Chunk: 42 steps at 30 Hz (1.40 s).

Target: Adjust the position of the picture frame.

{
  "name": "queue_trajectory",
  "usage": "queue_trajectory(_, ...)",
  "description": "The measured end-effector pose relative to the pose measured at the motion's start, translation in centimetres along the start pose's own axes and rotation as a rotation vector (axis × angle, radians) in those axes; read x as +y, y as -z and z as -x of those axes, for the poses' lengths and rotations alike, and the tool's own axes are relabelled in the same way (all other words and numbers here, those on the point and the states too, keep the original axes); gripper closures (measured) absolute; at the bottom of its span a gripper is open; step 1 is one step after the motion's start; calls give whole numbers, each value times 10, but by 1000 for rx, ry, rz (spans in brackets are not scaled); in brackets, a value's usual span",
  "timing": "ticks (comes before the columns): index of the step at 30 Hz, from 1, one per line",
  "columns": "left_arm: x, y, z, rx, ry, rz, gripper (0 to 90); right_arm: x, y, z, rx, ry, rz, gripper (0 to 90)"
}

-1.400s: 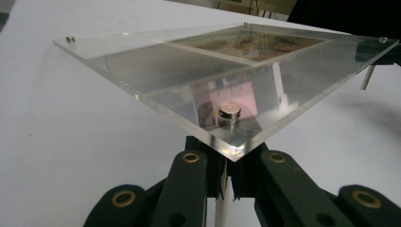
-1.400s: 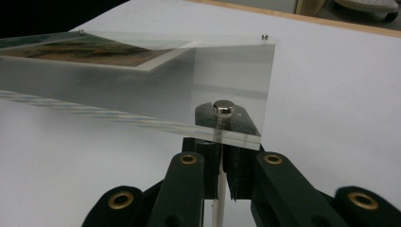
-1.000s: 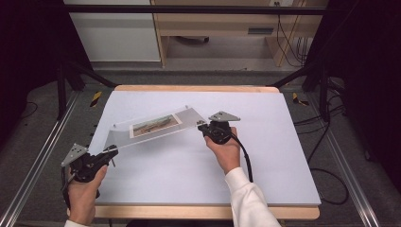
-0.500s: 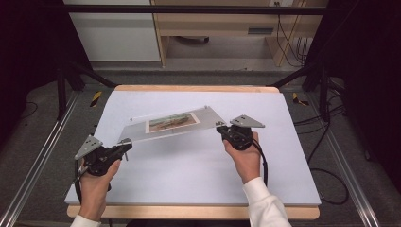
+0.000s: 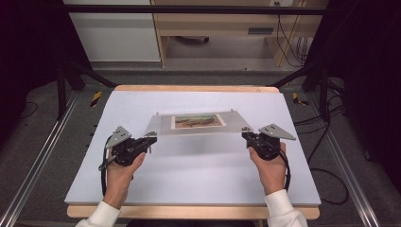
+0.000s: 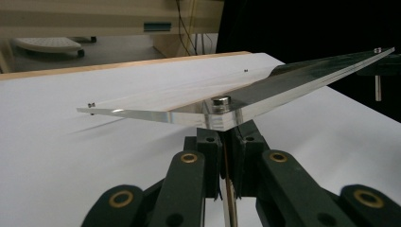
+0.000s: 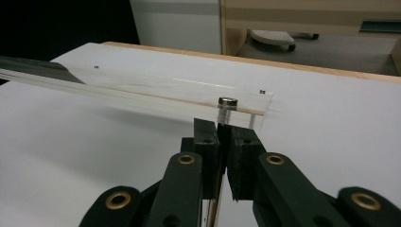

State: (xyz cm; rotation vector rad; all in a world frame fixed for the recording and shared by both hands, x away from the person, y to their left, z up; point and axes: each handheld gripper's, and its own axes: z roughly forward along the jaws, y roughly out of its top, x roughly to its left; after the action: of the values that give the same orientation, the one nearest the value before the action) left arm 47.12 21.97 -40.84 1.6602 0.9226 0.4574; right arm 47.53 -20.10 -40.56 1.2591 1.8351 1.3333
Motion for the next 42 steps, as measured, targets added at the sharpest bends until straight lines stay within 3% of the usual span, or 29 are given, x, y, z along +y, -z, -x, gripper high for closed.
queue_trajectory(7,0,-22,8,-37,-25,-2,824,-11,16,16,-53,-29,9,838)
queue_trajectory(14,-1,-33,10,-54,-26,-1,825,-17,19,22,-76,-49,11,839)
queue_trajectory(42,-9,-26,0,-19,-21,-7,824,-23,14,10,-59,-45,0,835)
